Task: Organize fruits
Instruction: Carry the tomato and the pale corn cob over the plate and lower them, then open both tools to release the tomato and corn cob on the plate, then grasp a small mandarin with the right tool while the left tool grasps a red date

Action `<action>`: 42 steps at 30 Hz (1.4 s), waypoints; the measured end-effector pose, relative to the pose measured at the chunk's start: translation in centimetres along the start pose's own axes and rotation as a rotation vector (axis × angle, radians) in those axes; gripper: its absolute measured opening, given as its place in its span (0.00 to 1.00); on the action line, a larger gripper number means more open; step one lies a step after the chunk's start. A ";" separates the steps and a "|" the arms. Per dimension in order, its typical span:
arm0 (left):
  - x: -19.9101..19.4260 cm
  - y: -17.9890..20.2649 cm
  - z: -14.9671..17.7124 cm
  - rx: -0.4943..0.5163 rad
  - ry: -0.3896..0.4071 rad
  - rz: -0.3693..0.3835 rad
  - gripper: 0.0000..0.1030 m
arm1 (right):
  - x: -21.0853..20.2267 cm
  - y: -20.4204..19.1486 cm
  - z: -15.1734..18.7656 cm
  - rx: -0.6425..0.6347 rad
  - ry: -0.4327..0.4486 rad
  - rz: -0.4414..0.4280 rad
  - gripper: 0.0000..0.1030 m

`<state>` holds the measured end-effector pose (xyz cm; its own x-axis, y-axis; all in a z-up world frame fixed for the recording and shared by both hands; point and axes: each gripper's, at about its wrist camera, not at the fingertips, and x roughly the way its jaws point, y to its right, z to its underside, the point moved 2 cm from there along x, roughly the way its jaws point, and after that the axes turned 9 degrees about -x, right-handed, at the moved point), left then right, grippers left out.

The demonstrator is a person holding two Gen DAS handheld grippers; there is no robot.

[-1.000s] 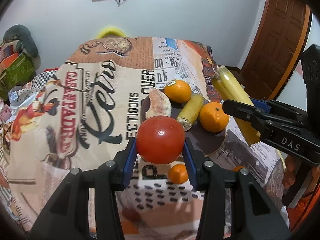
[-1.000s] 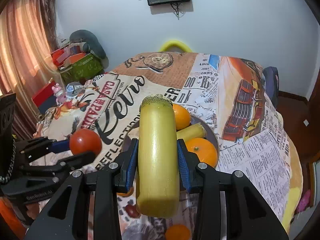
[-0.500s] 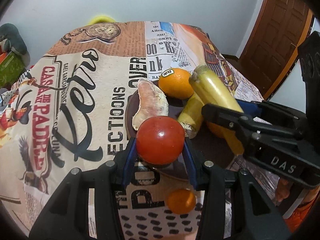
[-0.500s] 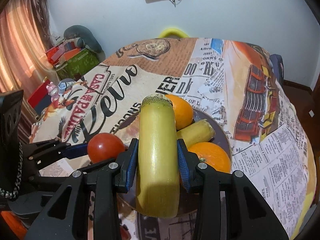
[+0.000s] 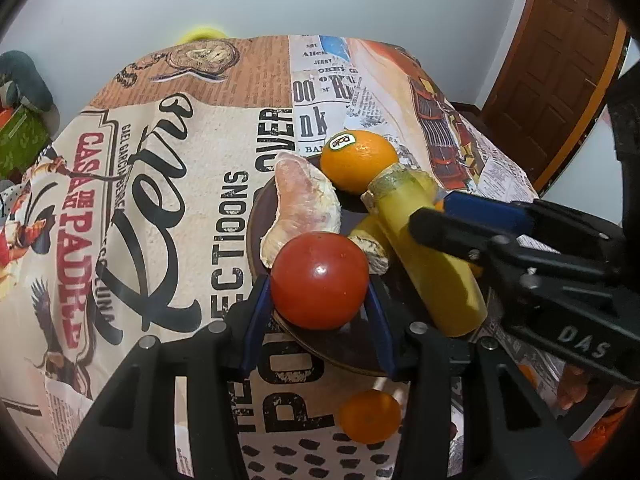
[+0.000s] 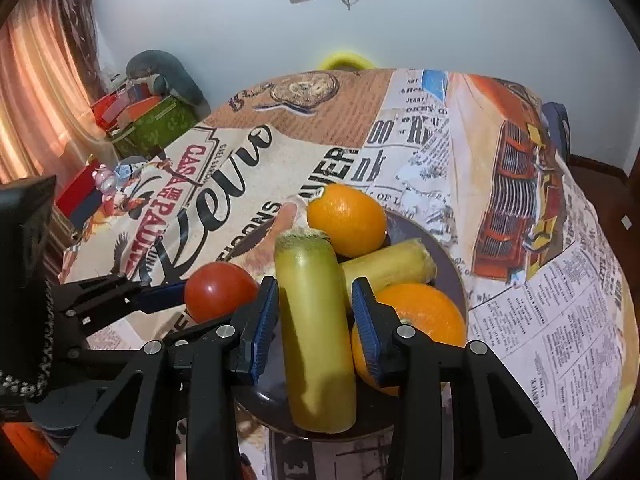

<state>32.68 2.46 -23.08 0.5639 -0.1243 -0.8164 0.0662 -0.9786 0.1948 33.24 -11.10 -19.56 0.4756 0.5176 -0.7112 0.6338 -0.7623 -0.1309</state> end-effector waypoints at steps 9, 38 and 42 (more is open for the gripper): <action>-1.0 0.3 0.5 -0.027 -0.019 0.030 0.54 | -3.3 0.1 0.4 -0.012 0.028 0.042 0.34; -12.3 -3.0 7.0 -0.074 0.077 -0.077 0.61 | -11.6 -2.5 7.3 -0.037 -0.001 0.173 0.52; -11.6 -3.8 8.9 -0.072 0.054 -0.101 0.61 | -11.3 -2.3 8.7 -0.026 -0.034 0.175 0.53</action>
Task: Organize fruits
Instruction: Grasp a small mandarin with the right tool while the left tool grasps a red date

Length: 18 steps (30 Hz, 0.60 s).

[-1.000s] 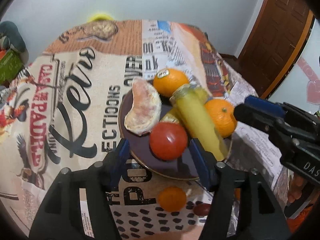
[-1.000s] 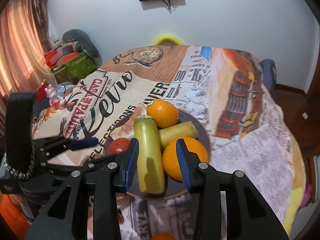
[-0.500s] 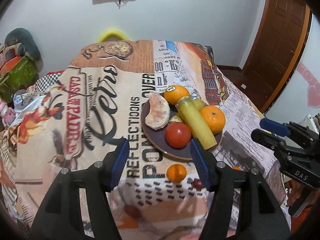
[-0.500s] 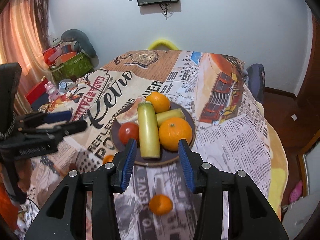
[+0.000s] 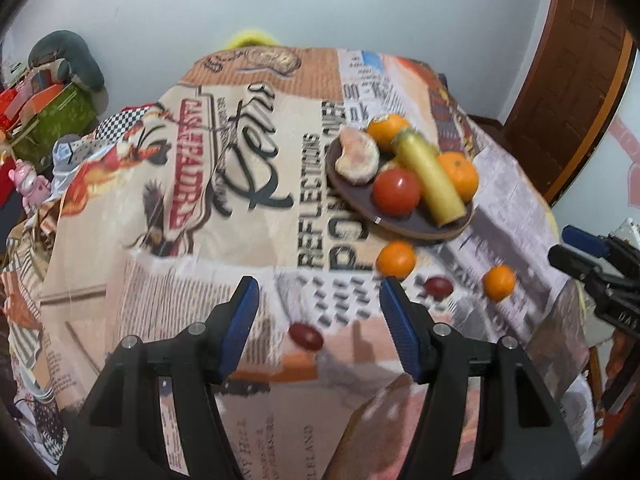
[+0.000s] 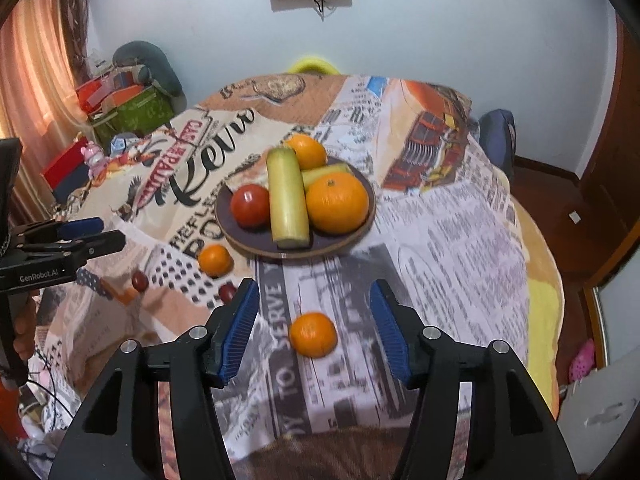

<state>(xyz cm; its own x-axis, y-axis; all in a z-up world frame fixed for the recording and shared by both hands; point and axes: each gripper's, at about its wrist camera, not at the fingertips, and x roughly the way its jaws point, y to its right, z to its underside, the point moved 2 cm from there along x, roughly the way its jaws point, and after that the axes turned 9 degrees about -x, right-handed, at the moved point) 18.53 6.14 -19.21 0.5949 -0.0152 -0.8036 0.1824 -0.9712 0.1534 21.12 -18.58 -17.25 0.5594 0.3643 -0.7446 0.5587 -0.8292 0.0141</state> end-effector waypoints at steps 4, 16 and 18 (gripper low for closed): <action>0.8 -0.8 1.4 0.002 -0.024 -0.008 0.61 | 0.8 0.0 1.3 0.010 -0.036 -0.008 0.53; 3.9 -2.0 3.7 -0.001 -0.101 0.023 0.45 | 4.8 0.0 3.7 0.048 -0.135 -0.054 0.53; 4.2 -1.9 3.9 0.012 -0.099 0.020 0.43 | 5.3 -0.1 3.8 0.045 -0.145 -0.061 0.53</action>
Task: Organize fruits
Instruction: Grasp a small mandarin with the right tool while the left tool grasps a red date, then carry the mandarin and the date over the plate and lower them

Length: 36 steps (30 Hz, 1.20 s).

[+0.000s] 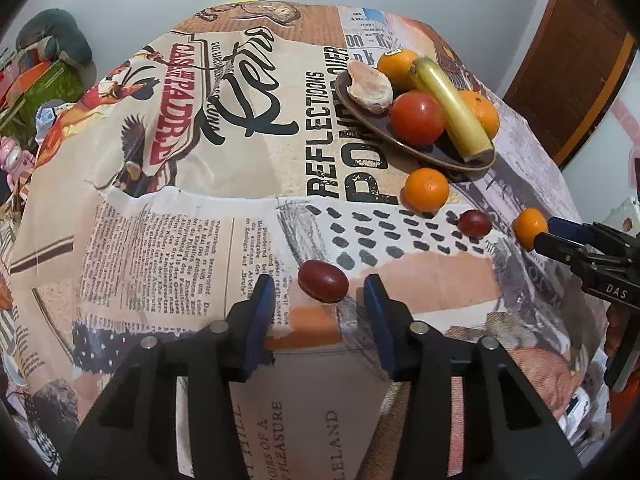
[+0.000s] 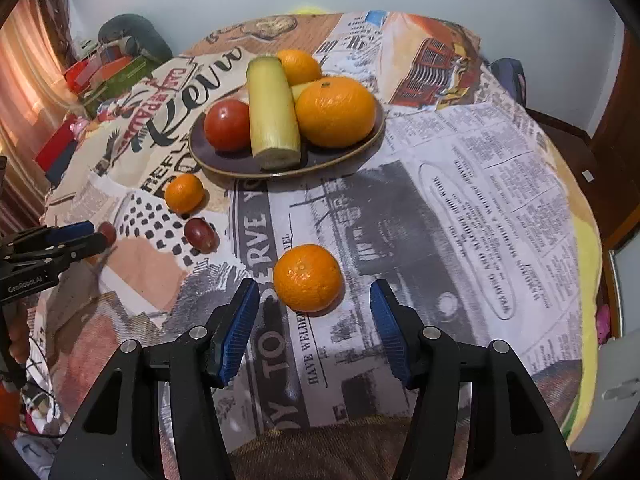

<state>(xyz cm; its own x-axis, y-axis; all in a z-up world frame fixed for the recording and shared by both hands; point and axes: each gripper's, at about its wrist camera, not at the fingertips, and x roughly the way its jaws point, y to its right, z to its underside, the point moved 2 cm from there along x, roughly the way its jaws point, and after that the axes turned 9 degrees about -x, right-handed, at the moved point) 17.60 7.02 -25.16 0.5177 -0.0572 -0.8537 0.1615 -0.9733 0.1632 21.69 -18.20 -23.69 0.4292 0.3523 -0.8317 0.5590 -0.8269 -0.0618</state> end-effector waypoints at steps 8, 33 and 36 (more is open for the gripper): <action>0.8 -0.3 -0.2 -0.016 -0.005 0.029 0.27 | 1.1 -0.4 0.1 -0.007 -0.015 -0.019 0.37; -0.9 3.5 -4.0 0.053 0.095 0.069 0.24 | -1.4 -0.3 -4.0 -0.036 0.118 -0.009 0.34; -0.7 4.5 -5.0 0.073 0.109 0.074 0.24 | -1.5 -0.3 -5.0 -0.040 0.136 -0.012 0.34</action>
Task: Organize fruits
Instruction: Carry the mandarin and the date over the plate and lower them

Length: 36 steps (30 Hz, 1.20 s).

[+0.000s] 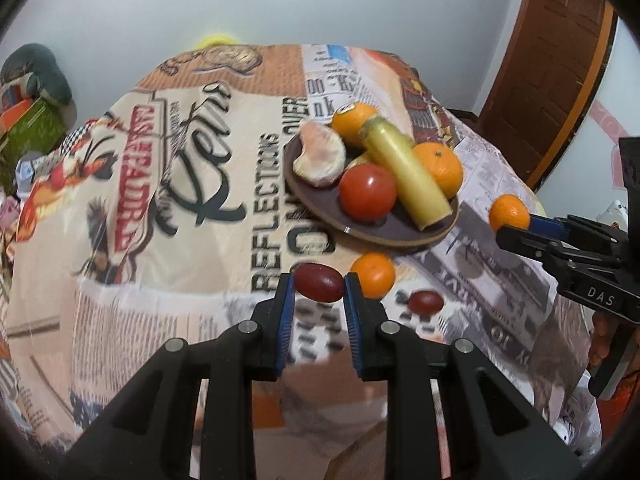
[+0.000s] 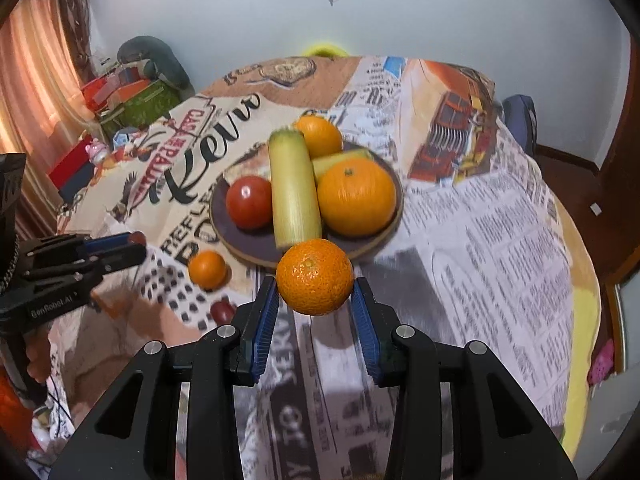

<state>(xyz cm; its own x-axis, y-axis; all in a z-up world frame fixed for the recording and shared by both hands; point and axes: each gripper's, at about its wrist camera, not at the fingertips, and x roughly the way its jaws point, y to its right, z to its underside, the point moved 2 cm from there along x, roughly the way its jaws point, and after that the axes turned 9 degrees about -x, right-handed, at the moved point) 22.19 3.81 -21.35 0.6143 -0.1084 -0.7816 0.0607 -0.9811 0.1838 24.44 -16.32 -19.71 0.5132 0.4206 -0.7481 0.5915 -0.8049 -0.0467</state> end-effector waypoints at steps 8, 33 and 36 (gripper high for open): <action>1.7 0.8 -3.2 0.000 0.023 0.018 0.24 | 1.2 0.9 -2.9 -0.004 0.038 0.000 0.34; 7.8 0.2 -5.7 -0.012 -0.015 0.014 0.24 | 7.0 2.7 -7.7 -0.006 0.049 0.007 0.34; 7.8 0.3 -5.6 -0.012 -0.016 0.013 0.24 | 7.0 2.9 -7.5 -0.011 0.049 0.003 0.34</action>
<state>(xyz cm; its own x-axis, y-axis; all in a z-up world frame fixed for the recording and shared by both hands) 31.43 3.62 -24.01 0.6024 -0.1240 -0.7885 0.0619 -0.9776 0.2011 34.38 -12.58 -20.14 0.5448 0.4382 -0.7150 0.5962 -0.8019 -0.0371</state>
